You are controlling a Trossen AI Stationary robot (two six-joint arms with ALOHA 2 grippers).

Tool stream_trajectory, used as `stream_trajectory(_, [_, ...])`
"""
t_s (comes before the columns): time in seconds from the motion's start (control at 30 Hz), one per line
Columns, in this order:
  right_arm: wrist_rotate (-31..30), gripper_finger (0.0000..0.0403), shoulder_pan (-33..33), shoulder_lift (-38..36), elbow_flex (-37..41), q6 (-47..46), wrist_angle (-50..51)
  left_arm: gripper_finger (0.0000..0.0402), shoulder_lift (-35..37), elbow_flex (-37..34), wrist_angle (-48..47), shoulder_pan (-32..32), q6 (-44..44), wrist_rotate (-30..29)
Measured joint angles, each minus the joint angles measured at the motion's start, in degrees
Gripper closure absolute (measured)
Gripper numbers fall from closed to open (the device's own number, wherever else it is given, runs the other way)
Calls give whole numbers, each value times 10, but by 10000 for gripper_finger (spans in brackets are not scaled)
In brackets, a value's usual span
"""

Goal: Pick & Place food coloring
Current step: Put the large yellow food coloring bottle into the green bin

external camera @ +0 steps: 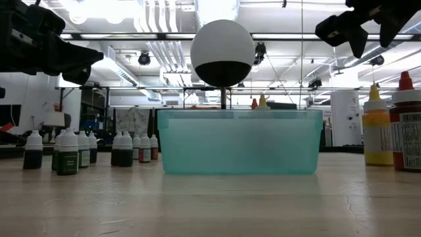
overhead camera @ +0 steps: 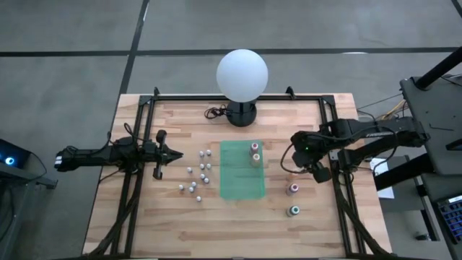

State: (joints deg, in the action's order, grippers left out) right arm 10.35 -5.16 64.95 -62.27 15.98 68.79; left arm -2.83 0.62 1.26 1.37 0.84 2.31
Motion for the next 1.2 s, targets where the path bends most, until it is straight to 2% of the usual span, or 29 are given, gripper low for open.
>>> stream_trajectory(0.57, [-16, 236, -13, 0, 10, 16, -7, 401, 0, 0, 0, 0, 0, 0])
stream_trajectory(0.77, [-76, 236, -12, 10, 43, 18, -18, 401, 0, 0, 0, 0, 0, 0])
stream_trajectory(1.2, [-74, 236, -20, 16, 75, 21, -34, 401, 0, 0, 0, 0, 0, 0])
